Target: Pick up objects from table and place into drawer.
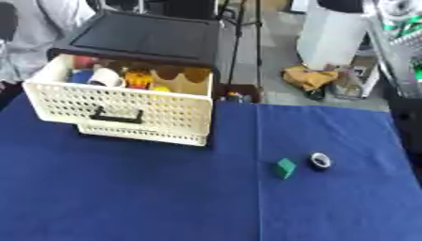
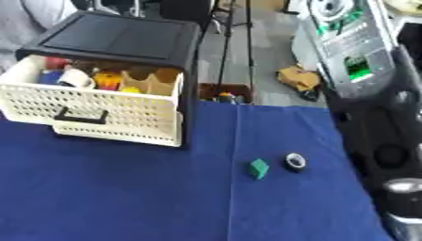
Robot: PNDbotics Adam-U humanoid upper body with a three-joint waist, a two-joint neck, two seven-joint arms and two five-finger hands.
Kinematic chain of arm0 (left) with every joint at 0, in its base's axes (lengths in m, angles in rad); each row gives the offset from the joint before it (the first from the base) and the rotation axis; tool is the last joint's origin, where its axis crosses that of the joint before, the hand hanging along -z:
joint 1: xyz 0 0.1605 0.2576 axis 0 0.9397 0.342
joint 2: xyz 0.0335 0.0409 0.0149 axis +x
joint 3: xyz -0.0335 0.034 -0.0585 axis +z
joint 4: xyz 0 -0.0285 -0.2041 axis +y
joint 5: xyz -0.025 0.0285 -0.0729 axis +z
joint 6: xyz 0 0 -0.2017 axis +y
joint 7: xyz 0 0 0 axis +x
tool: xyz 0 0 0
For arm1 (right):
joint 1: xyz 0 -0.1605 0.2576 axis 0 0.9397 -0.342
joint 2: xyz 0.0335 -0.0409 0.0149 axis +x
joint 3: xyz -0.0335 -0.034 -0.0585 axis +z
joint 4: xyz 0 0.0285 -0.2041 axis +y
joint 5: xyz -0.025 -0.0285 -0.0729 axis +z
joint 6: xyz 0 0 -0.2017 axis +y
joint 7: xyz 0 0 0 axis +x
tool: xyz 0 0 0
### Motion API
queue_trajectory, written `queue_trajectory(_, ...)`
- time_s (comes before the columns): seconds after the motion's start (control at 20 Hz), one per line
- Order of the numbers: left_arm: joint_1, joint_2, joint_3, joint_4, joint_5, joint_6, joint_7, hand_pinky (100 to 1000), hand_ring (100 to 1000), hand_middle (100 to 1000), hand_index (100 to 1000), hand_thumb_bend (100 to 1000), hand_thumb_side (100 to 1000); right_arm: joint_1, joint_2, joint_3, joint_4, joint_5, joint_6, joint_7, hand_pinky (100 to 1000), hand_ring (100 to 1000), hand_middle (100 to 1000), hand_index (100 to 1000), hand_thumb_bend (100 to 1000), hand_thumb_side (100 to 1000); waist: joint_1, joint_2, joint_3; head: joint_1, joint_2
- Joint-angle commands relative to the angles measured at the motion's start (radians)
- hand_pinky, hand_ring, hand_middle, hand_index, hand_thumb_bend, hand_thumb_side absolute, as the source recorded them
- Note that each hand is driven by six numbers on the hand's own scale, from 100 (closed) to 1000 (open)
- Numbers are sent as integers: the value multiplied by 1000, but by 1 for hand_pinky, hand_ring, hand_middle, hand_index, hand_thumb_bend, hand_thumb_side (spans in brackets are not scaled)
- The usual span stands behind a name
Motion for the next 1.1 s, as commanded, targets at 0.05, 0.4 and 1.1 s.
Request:
queue_trajectory(0.05, -24, 46, -21, -11, -32, -18, -103, 184, 267, 400, 599, 371, 883, 8, -50, -19, -62, -39, 2, -40, 190, 379, 382, 467, 100, 702, 18, -15, -6, 16, 2)
queue_trajectory(0.4, -104, 104, -109, 103, -193, -170, -634, 100, 135, 350, 624, 283, 950, 83, -86, -56, -198, -106, 21, -83, 185, 370, 372, 455, 100, 776, 58, -7, -42, 60, 15)
queue_trajectory(1.1, -125, 125, -270, 358, -259, -417, -894, 100, 169, 441, 840, 363, 945, 177, -124, -83, -344, -138, 46, -130, 226, 399, 394, 475, 100, 783, 104, 1, -76, 101, 17)
